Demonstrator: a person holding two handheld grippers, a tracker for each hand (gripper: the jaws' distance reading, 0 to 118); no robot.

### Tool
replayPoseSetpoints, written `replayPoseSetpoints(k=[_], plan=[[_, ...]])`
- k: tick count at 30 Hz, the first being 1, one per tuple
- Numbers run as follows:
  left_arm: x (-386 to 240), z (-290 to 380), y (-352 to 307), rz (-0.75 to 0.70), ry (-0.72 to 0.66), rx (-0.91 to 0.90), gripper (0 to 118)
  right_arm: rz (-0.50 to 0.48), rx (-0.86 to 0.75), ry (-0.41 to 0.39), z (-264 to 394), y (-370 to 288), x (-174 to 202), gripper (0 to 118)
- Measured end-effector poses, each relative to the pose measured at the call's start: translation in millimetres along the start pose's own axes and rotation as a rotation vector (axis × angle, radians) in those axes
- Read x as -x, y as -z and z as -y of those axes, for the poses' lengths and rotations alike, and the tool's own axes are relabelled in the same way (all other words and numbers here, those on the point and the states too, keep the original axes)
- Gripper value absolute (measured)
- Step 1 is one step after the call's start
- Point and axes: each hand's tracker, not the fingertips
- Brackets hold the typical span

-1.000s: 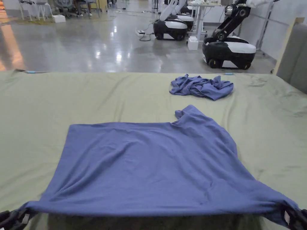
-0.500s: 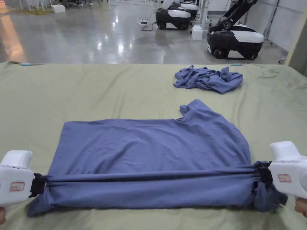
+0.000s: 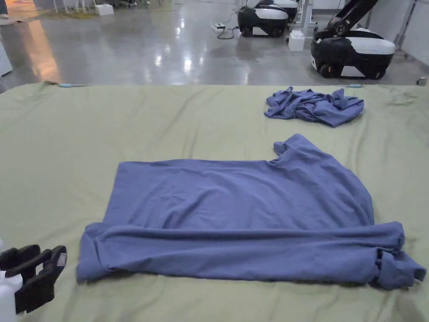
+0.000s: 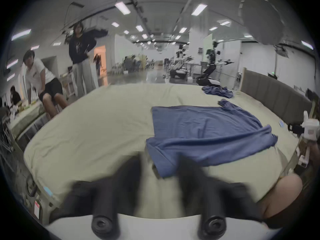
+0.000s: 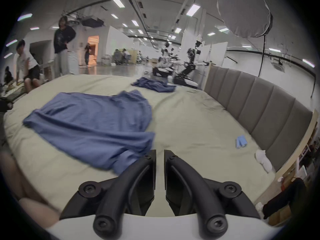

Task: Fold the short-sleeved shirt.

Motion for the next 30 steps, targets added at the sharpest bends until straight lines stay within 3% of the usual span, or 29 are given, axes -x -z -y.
replayPoseSetpoints(k=[1, 4, 10, 12, 13, 15, 19, 20, 21, 22, 23, 30], plan=[[-5.5, 6.0, -5.8, -0.047, 0.014, 0.001, 0, -0.062, 0.02, -0.008, 3.0, -9.7, 6.3, 9], [-3.6, 20.8, 1.5, 0.065, -0.051, 0.122, 0, -0.107, 0.031, -0.019, 17.6, -33.7, 28.5, 9], [10.3, 30.3, 75.4, 0.03, -0.073, 0.165, 3, -0.191, 0.062, -0.044, 25.8, -34.2, 56.2, 9], [11.0, 29.3, 100.1, -0.05, -0.101, 0.173, 88, -0.203, 0.067, -0.024, 26.7, -34.1, 58.9, 9], [13.5, 28.5, 112.8, -0.077, -0.123, 0.204, 88, -0.204, 0.074, -0.017, 27.8, -30.5, 57.4, 9], [18.2, 26.1, 131.8, -0.01, -0.178, 0.248, 85, -0.208, 0.082, -0.02, 28.7, -29.3, 58.5, 9], [9.6, 26.9, 149.9, -0.003, -0.136, 0.312, 83, -0.209, 0.102, -0.025, 33.5, -22.3, 53.3, 9], [2.9, 29.8, 147.1, 0.015, -0.114, 0.326, 67, -0.204, 0.104, -0.019, 33.9, -20.0, 52.2, 9], [-2.8, 31.0, 146.8, 0.003, -0.057, 0.328, 28, -0.202, 0.111, -0.014, 34.9, -17.8, 51.1, 9], [-7.0, 29.5, 144.8, -0.076, 0.004, 0.294, 6, -0.202, 0.115, -0.008, 35.3, -15.4, 49.5, 9], [-6.3, 28.3, 147.3, -0.022, 0.013, 0.323, 6, -0.202, 0.118, 0.0, 35.5, -12.5, 47.8, 9], [-0.9, 12.4, 125.5, -0.004, 0.033, 0.291, 5, -0.153, 0.118, 0.014, 27.4, 22.2, 33.2, 9]])
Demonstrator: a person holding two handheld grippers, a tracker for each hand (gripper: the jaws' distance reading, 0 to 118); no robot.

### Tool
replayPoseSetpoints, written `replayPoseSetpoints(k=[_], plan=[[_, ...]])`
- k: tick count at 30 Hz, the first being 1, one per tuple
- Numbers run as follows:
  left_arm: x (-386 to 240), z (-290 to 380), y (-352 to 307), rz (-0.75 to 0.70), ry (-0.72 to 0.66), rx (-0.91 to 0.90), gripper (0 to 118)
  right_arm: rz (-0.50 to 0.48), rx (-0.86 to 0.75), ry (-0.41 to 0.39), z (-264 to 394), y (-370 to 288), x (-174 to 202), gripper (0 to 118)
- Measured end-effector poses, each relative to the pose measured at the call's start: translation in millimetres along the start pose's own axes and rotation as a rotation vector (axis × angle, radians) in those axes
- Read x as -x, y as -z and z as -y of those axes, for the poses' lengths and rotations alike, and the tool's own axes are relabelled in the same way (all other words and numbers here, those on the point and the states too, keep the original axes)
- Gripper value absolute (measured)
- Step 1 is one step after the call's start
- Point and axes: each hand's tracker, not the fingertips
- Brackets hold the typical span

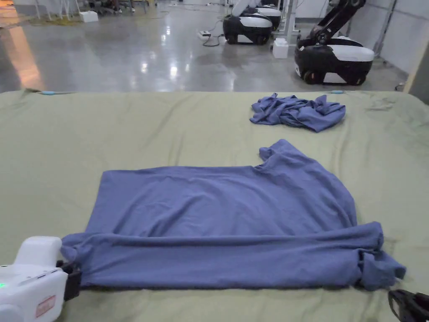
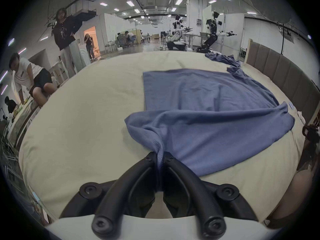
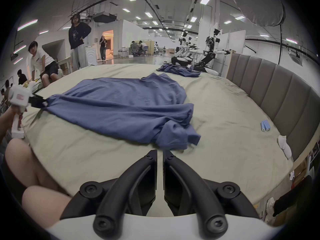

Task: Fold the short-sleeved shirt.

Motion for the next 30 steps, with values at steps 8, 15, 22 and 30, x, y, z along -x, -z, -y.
replayPoseSetpoints(k=[8, 15, 22, 30], plan=[[-19.9, -12.4, -44.4, 0.012, 0.033, -0.113, 5, -0.011, 0.102, 0.155, -21.9, 88.9, -46.6, 108], [-19.5, -7.5, -36.9, 0.01, 0.037, -0.063, 5, -0.082, 0.118, 0.126, -23.8, 82.8, -31.6, 17], [-2.5, -2.5, -64.5, 0.048, -0.022, -0.069, 5, -0.109, 0.062, 0.112, -28.9, 24.9, -30.5, 16], [27.1, 58.6, -109.1, 0.116, -0.019, 0.036, 5, -0.085, 0.088, -0.007, 24.0, -53.2, -22.3, 16]])
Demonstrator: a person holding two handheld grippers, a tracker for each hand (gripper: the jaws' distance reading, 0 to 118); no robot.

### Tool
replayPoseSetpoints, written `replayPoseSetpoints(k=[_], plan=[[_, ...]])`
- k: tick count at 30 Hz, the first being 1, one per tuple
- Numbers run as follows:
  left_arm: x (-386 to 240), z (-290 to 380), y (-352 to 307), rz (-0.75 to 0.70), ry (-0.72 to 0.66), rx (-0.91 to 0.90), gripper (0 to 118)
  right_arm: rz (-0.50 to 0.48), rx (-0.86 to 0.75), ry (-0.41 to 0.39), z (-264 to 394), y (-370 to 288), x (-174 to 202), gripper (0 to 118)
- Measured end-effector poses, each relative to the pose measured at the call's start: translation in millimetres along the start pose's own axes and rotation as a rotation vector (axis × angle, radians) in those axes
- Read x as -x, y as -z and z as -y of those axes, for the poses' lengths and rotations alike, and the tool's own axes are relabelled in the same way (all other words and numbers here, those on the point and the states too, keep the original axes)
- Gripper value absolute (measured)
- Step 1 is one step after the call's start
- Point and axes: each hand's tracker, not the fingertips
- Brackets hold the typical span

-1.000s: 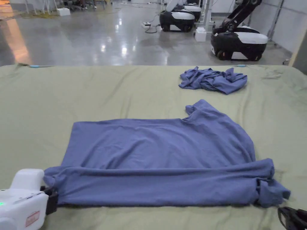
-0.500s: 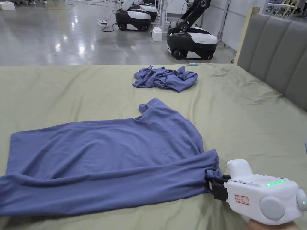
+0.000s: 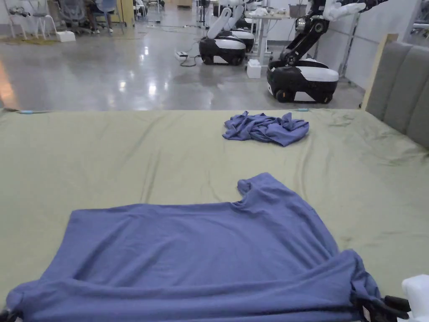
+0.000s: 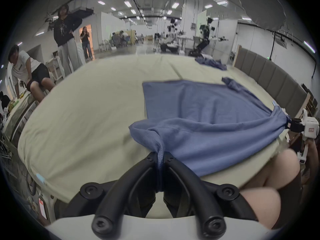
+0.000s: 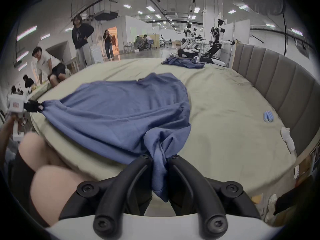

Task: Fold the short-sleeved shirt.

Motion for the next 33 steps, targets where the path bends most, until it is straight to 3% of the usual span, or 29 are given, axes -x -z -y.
replayPoseSetpoints(k=[3, 5, 8, 9, 10, 11, 12, 13, 16, 19, 20, 21, 22, 23, 27, 30, 31, 32, 33], plan=[[-4.4, 29.7, -1.4, 0.023, 0.011, 0.086, 5, -0.004, 0.102, 0.022, 33.8, 0.8, 8.6, 16], [-10.4, 41.0, 0.4, 0.01, 0.029, 0.076, 5, 0.034, 0.077, -0.021, 47.7, -0.3, 17.2, 16], [-6.4, 44.2, 10.7, -0.001, 0.051, 0.091, 5, 0.056, 0.05, 0.004, 48.9, 0.6, 20.2, 21], [-4.1, 42.2, 11.7, -0.006, 0.058, 0.088, 16, 0.062, 0.04, -0.002, 48.1, 1.6, 19.8, 44], [-5.1, 39.4, 9.5, -0.023, 0.07, 0.088, 53, 0.096, 0.038, -0.014, 46.3, 0.9, 20.0, 91], [-6.6, 37.5, 4.0, -0.063, 0.079, 0.071, 106, 0.162, 0.038, -0.015, 44.2, -1.2, 19.6, 118], [-8.0, 36.2, -0.6, -0.104, 0.101, 0.039, 112, 0.166, 0.001, 0.01, 42.7, -7.2, 16.0, 116], [-9.0, 34.2, -8.8, -0.092, 0.121, -0.003, 111, 0.116, -0.124, 0.035, 35.2, -21.4, 14.7, 116], [-11.8, 19.6, -44.1, -0.142, 0.048, -0.183, 110, 0.187, -0.252, 0.131, 7.0, -49.4, 14.8, 112], [-12.7, -6.6, -65.1, -0.068, -0.003, -0.289, 105, 0.134, -0.359, 0.115, -14.8, -63.0, 14.8, 105], [-14.4, -20.7, -67.4, -0.044, 0.005, -0.309, 79, 0.156, -0.369, 0.095, -27.7, -59.5, 17.6, 62], [-14.0, -34.4, -62.3, -0.05, 0.014, -0.33, 43, 0.172, -0.368, 0.087, -37.9, -49.4, 18.7, 15], [-12.3, -49.7, -51.2, -0.06, 0.023, -0.347, 4, 0.182, -0.395, 0.084, -47.5, -42.1, 18.7, 3], [-10.1, -69.0, -40.7, -0.074, 0.014, -0.355, 0, 0.138, -0.395, 0.076, -60.4, -32.2, 14.3, 3], [2.4, -145.0, 25.0, -0.032, -0.055, -0.291, 0, 0.127, -0.37, 0.03, -113.8, 3.4, 24.1, 3], [17.4, -183.1, 104.4, -0.04, -0.08, -0.132, 0, 0.074, -0.359, 0.056, -141.6, 30.6, 24.7, 3], [24.0, -191.3, 132.1, -0.041, -0.11, -0.088, 11, 0.06, -0.361, 0.049, -148.8, 37.9, 27.5, 3], [27.8, -191.9, 158.2, -0.024, -0.11, -0.072, 75, 0.041, -0.365, 0.041, -153.9, 43.9, 30.2, 3], [31.3, -196.6, 177.1, -0.042, -0.118, -0.045, 118, 0.017, -0.358, 0.037, -157.3, 52.4, 31.4, 3]])
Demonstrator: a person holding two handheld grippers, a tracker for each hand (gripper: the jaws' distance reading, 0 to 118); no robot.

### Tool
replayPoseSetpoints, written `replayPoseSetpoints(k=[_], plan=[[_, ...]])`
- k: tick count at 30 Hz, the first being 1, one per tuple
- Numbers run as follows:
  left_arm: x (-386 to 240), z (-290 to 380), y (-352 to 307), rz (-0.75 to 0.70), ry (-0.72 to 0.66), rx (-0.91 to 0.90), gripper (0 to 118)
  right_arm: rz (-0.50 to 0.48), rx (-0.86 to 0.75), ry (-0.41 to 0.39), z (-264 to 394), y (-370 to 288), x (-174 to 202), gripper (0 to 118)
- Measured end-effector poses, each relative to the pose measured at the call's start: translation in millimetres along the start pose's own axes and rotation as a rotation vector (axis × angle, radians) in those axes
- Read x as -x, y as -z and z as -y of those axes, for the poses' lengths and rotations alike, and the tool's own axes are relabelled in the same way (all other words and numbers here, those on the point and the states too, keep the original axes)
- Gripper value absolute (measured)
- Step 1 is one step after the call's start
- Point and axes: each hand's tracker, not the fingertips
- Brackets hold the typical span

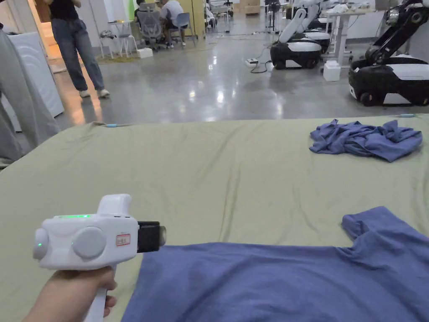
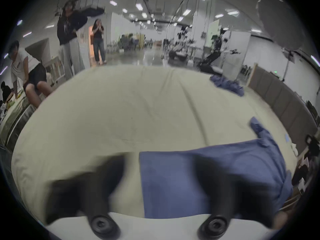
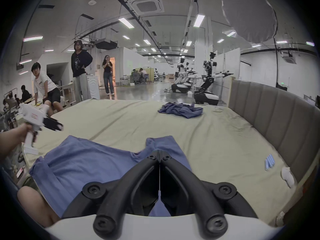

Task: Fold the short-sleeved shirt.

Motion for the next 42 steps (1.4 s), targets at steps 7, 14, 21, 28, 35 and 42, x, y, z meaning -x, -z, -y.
replayPoseSetpoints(k=[7, 14, 21, 28, 35, 42], plan=[[1.3, 19.2, 81.3, -0.046, 0.016, 0.189, 118, -0.061, 0.072, -0.024, 8.2, 32.9, 2.7, 3], [-23.7, 31.7, 48.9, 0.044, 0.107, 0.075, 1, -0.07, 0.13, -0.026, 12.9, 51.2, -0.3, 3], [-24.5, 36.3, 22.3, 0.0, 0.124, 0.059, 1, -0.001, 0.46, -0.021, 11.7, 149.8, -44.0, 28], [-19.7, 32.2, 19.4, 0.011, 0.141, 0.082, 1, 0.094, 0.638, 0.117, 36.5, 238.0, -89.6, 104], [-25.1, 31.8, 3.4, 0.025, 0.167, 0.09, 1, 0.057, 0.505, 0.097, 21.8, 200.4, -87.2, 3], [-10.2, 43.4, -104.0, 0.097, 0.167, -0.019, 1, -0.025, 0.326, 0.01, -15.1, 56.2, -69.5, 3]])
